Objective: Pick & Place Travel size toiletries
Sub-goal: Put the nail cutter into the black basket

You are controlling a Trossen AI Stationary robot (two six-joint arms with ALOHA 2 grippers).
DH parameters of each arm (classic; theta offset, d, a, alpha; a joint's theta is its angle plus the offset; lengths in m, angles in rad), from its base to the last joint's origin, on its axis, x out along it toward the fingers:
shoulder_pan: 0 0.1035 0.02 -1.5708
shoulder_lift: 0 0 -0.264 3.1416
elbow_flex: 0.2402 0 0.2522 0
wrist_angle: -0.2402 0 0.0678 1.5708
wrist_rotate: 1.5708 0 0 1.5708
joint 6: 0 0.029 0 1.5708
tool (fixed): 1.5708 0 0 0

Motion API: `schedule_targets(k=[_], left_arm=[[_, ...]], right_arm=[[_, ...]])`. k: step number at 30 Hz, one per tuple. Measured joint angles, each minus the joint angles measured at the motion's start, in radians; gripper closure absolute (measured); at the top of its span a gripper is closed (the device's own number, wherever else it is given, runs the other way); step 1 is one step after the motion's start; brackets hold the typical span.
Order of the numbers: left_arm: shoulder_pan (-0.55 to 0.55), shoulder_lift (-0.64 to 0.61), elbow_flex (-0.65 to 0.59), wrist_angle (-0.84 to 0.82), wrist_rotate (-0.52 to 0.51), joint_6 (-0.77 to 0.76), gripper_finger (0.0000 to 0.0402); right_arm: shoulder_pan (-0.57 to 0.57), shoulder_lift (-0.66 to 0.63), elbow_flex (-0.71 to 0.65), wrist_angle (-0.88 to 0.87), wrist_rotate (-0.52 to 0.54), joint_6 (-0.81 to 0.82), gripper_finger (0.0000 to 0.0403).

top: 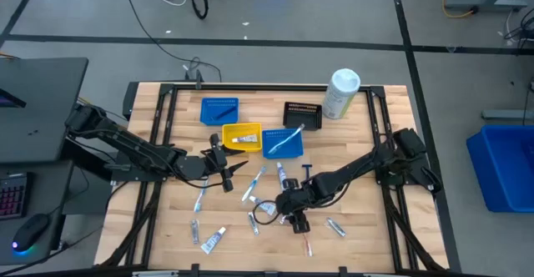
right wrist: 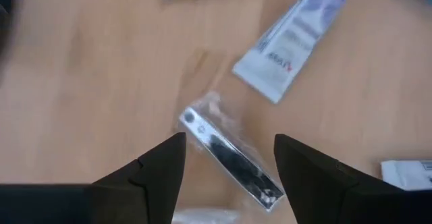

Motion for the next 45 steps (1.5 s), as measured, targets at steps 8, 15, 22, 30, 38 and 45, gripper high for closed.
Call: schedule_targets(k=[8, 15, 22, 30, 38, 45], left_arm=[[0.000, 0.000, 0.000, 0.000, 0.000, -0.046, 0.0237], [0.000, 0.000, 0.000, -0.001, 0.003, -0.046, 0.0237], [0.000, 0.000, 0.000, -0.001, 0.099, -0.045, 0.0237], [0.000, 0.000, 0.000, -0.001, 0.141, -0.044, 0.0237], [0.000, 0.000, 0.000, -0.001, 0.140, -0.045, 0.0237], [0.000, 0.001, 0.000, -0.001, 0.138, -0.045, 0.0237]], right_arm=[[0.011, 0.087, 0.004, -0.005, 0.050, -0.166, 0.0152], [0.006, 0.088, 0.003, -0.006, 0.049, -0.149, 0.0208], [0.006, 0.082, 0.002, 0.011, 0.051, -0.172, 0.0316], [0.004, -0.029, 0.068, -0.071, 0.071, -0.207, 0.0350], [-0.038, -0.279, 0.108, -0.346, 0.540, -0.190, 0.0344], [-0.258, -0.425, 0.042, -0.431, 0.656, -0.096, 0.0341]])
